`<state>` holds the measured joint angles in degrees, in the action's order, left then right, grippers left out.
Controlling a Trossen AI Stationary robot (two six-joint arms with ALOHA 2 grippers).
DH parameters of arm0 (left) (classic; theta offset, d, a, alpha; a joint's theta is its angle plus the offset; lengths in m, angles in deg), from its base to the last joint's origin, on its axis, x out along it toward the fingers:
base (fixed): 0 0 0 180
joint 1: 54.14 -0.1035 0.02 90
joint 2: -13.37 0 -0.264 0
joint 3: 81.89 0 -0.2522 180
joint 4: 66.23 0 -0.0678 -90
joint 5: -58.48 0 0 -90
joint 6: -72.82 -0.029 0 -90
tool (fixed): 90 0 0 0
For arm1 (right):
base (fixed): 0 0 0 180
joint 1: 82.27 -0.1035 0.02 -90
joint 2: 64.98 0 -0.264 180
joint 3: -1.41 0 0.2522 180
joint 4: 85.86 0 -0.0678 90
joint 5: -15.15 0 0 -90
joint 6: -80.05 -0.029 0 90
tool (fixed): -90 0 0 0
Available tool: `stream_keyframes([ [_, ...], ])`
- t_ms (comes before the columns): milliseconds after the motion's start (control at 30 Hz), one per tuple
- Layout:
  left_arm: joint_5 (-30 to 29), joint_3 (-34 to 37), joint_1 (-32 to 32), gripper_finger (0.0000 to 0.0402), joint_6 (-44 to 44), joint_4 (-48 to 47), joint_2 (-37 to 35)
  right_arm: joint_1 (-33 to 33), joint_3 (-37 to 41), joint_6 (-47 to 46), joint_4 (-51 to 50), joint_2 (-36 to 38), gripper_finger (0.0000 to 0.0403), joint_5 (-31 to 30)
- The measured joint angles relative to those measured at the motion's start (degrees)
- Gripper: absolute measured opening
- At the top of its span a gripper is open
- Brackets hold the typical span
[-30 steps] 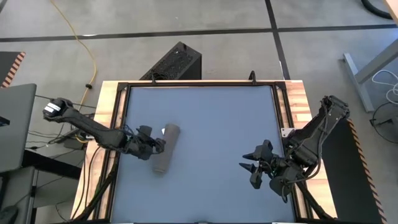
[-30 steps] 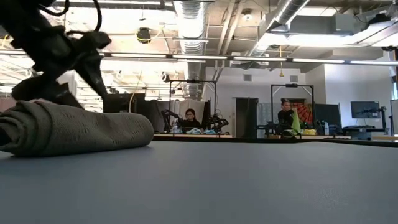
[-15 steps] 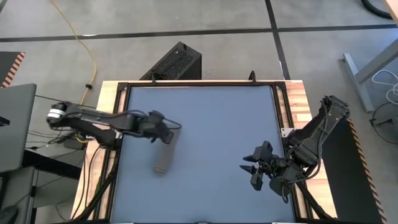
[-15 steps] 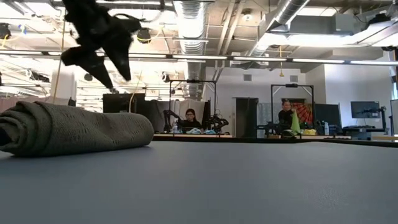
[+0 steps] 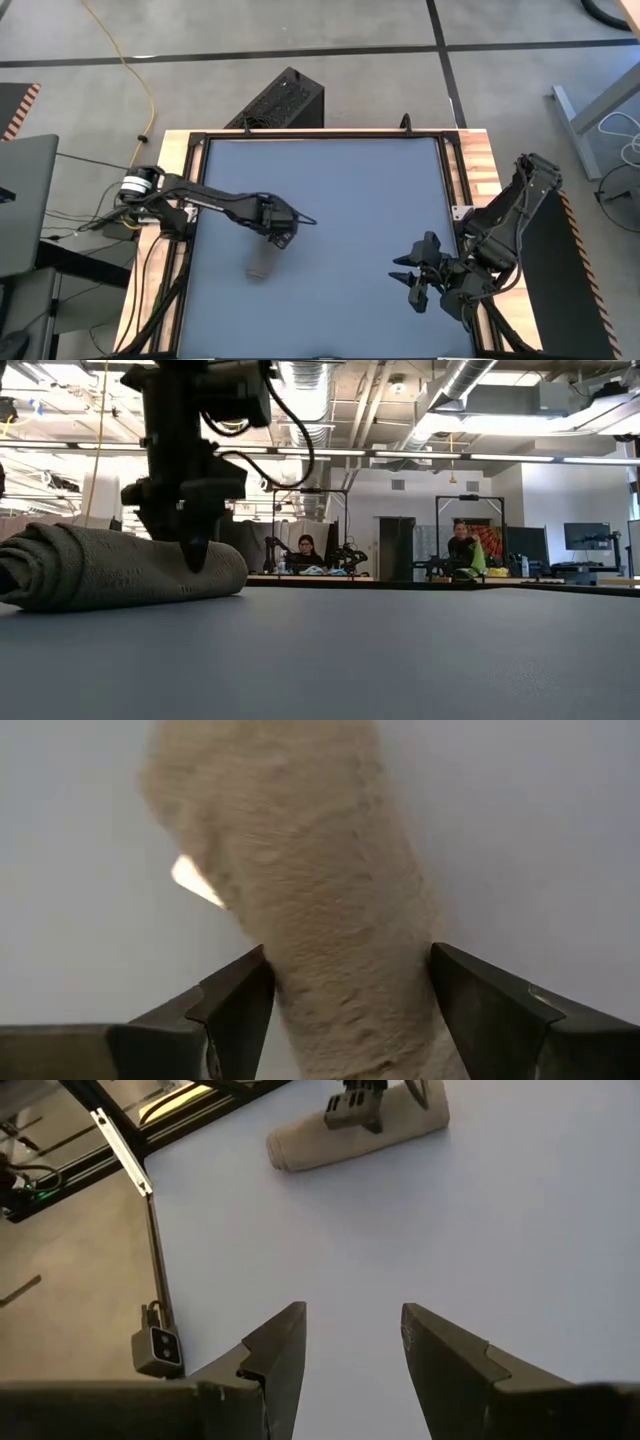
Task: Roll towel
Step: Roll the grey towel
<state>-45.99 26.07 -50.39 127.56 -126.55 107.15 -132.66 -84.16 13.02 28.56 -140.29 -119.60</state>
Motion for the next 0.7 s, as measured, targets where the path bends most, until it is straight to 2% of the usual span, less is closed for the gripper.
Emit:
stream_keyframes([
  [167, 2.82, 0.87, 0.00, 0.0254, 0.96, 0.39, 2.87, -0.16, 0.00, 0.00, -0.19, 0.00, 0.0191, -0.04],
  [367, 6.78, 6.97, 0.76, 0.0254, 7.10, 5.59, 1.59, -0.62, 0.00, 0.00, -0.11, 0.00, 0.0191, -0.04],
  [500, 5.06, 10.03, 4.57, 0.0254, 18.05, 6.64, -0.21, -1.12, 0.00, 0.00, -0.01, -0.01, 0.0191, -0.07],
  [633, 1.23, 12.41, 10.43, 0.0254, 35.48, 5.95, -2.14, -1.12, 0.00, 0.02, -0.02, -0.02, 0.0191, -0.11],
  [700, 0.02, 13.11, 13.65, 0.0254, 41.52, 5.56, -2.60, -1.12, 0.00, 0.03, -0.04, 0.00, 0.0191, -0.13],
])
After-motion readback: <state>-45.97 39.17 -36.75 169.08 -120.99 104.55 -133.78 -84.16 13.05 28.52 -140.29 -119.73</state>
